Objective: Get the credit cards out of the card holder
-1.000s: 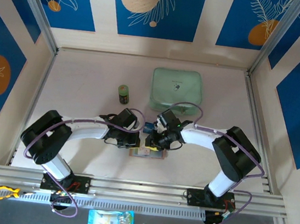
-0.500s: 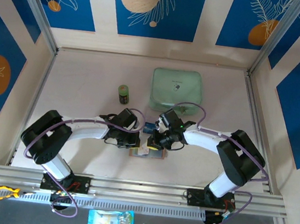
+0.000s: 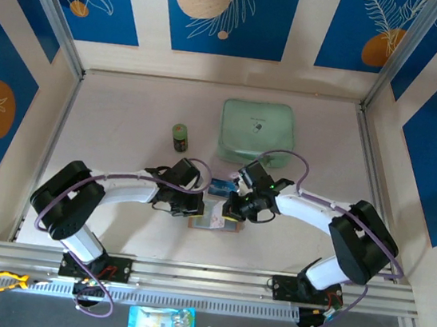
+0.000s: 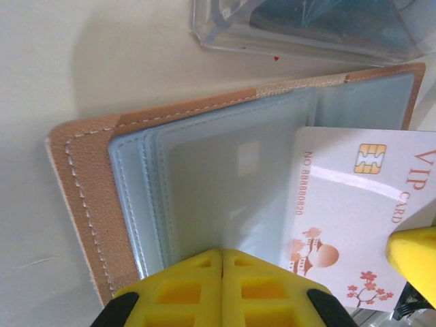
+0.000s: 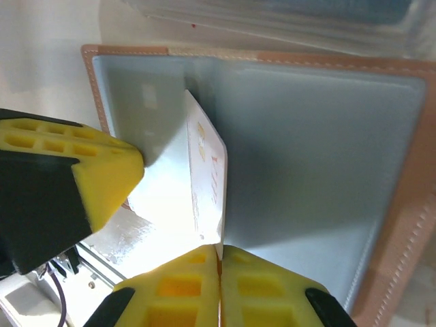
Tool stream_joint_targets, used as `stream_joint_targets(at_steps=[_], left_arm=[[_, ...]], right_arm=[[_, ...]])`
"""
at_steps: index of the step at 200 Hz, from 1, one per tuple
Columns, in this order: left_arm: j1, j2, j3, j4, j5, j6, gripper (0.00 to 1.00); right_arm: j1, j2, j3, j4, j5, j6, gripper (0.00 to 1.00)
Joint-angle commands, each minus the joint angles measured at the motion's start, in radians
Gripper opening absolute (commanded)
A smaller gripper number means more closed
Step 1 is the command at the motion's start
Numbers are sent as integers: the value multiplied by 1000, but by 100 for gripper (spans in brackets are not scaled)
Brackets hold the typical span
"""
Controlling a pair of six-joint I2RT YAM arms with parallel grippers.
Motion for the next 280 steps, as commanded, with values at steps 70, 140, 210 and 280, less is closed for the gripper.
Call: stream_joint_targets(at_steps=[70, 140, 210, 280], left_arm=[[-15, -7, 30, -31, -23, -16, 7], [-5, -70, 56, -80, -71, 17, 10], [39, -182, -37, -80, -104, 15, 10], [82, -259, -115, -76, -106, 4, 10]], right_arm=[[-8, -111, 67, -187, 69, -96, 4], [-19, -145, 192, -327, 125, -530, 0], [-8, 11, 416, -495, 313, -1138, 0], [-87, 222, 724, -604, 281, -1401, 0]])
